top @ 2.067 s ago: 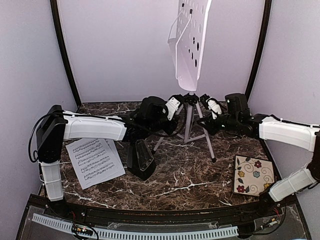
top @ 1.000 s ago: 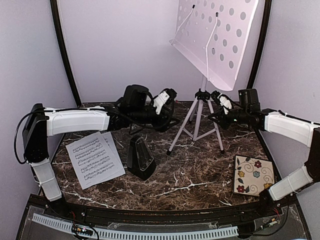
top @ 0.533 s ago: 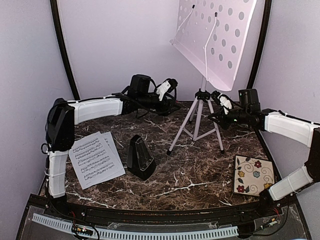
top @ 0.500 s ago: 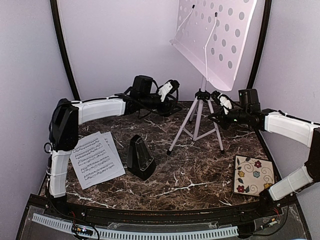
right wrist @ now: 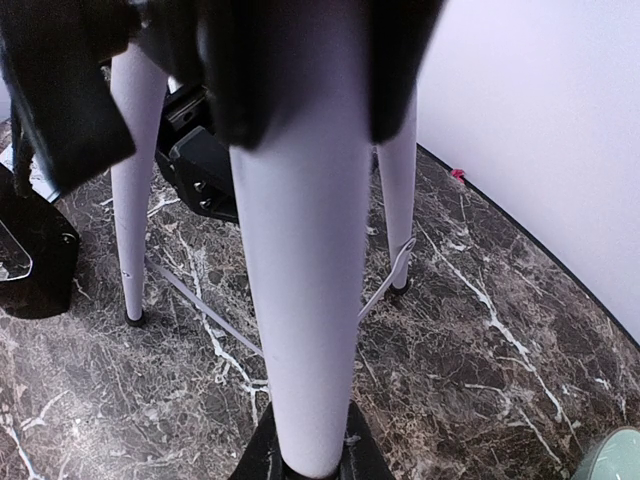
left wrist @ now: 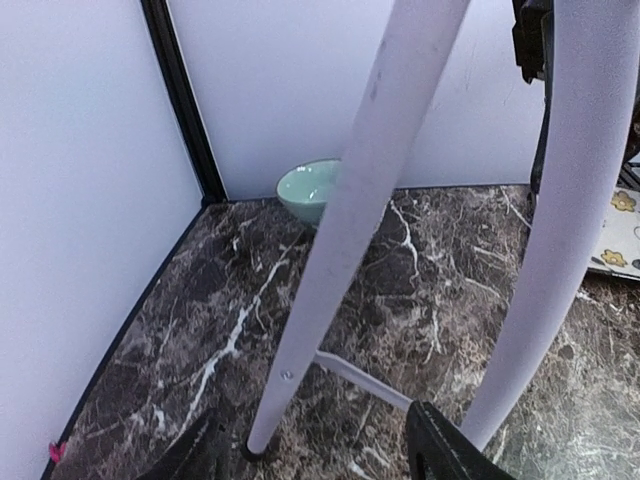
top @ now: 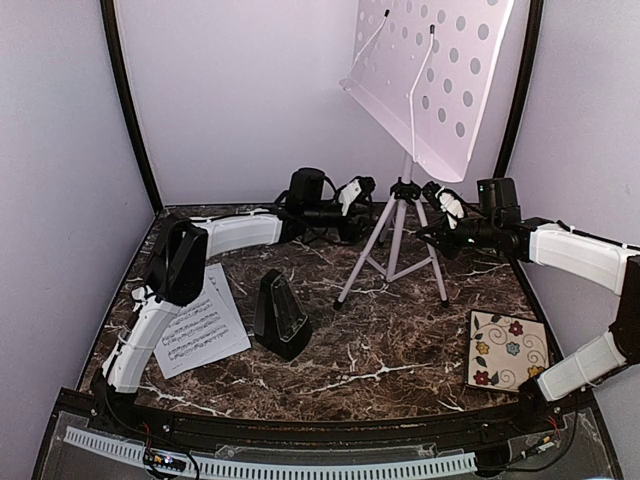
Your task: Set up the instrument practice props
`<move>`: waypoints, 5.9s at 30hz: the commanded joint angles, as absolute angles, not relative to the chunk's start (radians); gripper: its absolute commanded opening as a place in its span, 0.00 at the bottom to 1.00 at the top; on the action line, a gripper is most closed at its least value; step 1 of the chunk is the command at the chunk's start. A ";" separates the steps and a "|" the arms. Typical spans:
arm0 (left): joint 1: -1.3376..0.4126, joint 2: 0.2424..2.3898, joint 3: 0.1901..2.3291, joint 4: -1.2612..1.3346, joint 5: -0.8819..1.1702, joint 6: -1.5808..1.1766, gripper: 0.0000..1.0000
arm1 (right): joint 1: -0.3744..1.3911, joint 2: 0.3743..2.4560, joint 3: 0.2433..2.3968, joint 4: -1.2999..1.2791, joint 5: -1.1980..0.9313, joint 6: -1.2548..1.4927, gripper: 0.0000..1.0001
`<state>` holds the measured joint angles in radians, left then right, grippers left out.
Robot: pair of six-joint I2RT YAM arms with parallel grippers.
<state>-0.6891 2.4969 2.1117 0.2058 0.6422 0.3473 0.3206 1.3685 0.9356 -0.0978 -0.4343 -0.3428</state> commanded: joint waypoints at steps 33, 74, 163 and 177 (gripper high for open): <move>-0.730 2.535 2.313 0.322 0.641 0.425 0.01 | 0.338 1.382 0.920 -0.120 -0.475 -0.314 0.00; -0.650 1.966 1.493 0.445 0.309 0.526 0.00 | 0.342 1.615 1.225 -0.189 -0.488 -0.444 0.16; -0.517 2.070 1.435 0.279 0.620 0.553 0.45 | 0.489 1.804 1.009 0.248 -0.137 -0.420 0.26; -0.528 2.139 1.504 0.310 0.494 0.621 0.24 | 0.456 1.822 1.063 0.228 -0.111 -0.454 0.15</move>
